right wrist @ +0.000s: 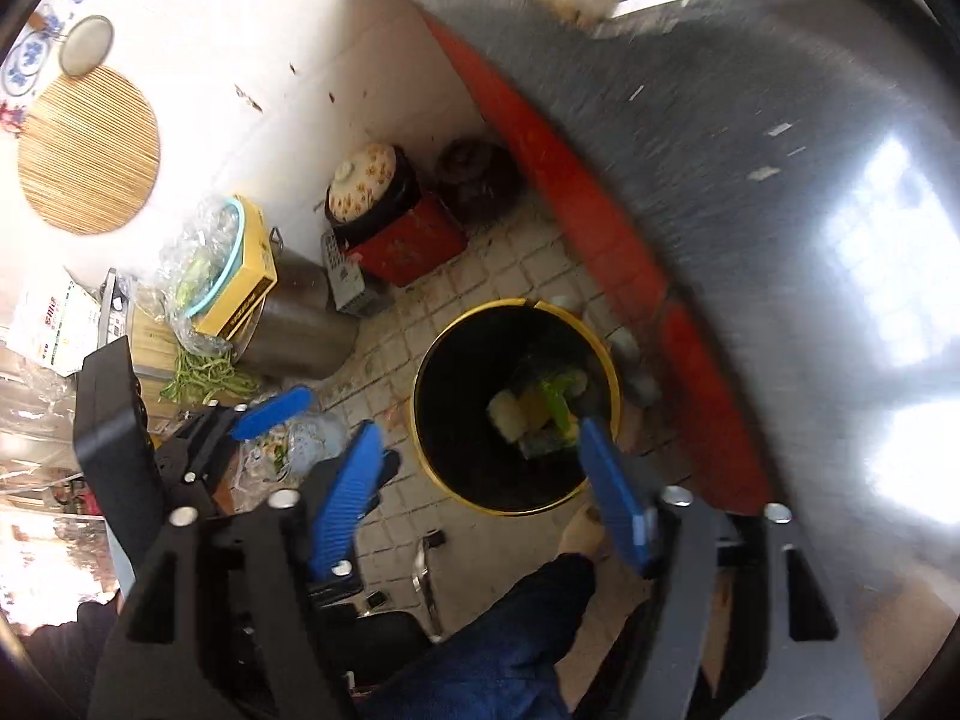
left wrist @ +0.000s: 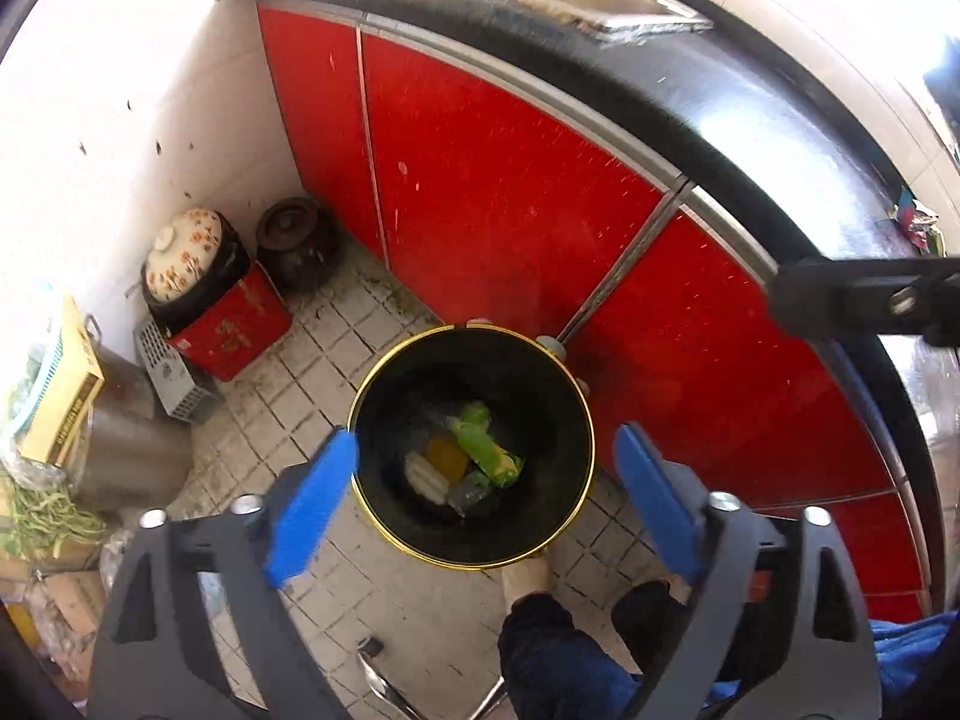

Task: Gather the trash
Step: 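Carry blister pack and carton over the black bin and release both, then return both open tools to the counter above the remaining trash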

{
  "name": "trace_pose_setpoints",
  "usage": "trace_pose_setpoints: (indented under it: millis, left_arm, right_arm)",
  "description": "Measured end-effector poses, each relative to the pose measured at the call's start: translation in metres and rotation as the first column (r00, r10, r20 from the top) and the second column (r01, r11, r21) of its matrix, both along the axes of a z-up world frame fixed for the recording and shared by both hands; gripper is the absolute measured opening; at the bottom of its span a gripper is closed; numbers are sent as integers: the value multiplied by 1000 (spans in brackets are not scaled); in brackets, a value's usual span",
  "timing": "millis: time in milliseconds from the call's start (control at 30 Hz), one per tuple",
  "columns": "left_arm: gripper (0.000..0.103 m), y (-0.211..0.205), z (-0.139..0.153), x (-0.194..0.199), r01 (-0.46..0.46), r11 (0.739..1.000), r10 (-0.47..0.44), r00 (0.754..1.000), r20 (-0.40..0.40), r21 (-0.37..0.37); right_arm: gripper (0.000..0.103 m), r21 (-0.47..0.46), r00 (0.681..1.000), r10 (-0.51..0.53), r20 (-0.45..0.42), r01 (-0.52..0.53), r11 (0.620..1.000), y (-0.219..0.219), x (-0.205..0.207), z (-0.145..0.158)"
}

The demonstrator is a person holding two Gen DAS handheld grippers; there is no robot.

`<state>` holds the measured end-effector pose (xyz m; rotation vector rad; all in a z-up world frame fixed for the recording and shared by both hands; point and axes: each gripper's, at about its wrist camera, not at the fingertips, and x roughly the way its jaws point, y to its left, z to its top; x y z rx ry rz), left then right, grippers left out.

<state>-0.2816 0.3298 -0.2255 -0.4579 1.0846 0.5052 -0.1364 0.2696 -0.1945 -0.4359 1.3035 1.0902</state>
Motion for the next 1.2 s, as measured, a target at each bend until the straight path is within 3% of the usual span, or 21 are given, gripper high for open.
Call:
trace_pose_setpoints:
  millis: [167,300,433,600,667,800,867,1000,1200]
  left_arm:
    - [96,-37,42,29,85,993,-87,996,22,86]
    - [96,-82,78,78,230,965,-240,968,70,125]
    - [96,-147,114,141,420,889,-444,888,120,182]
    - [96,-232,149,215,593,765,-638,753,162,252]
    - [96,-260,158,235,633,725,-683,711,167,270]
    - [96,-307,167,271,699,648,-759,627,178,302]
    - [96,-323,166,283,723,616,-785,597,168,313]
    - [96,-339,162,308,748,566,-818,561,124,348]
    - [96,-340,151,347,749,547,-824,560,83,374]
  right_arm:
    - [81,100,988,-112,109,101,990,-70,38,57]
    - [82,157,943,-280,180,254,954,-153,81,96]
    - [82,192,857,-464,226,428,883,-249,119,121]
    - [82,226,711,-654,258,614,756,-370,153,143]
    - [82,233,657,-704,270,665,710,-414,159,146]
    - [82,246,592,-763,260,723,645,-475,165,148]
    - [82,253,570,-780,258,740,624,-495,170,147]
    - [82,249,551,-797,247,759,601,-524,181,141]
    - [82,231,546,-811,209,779,583,-530,210,126]
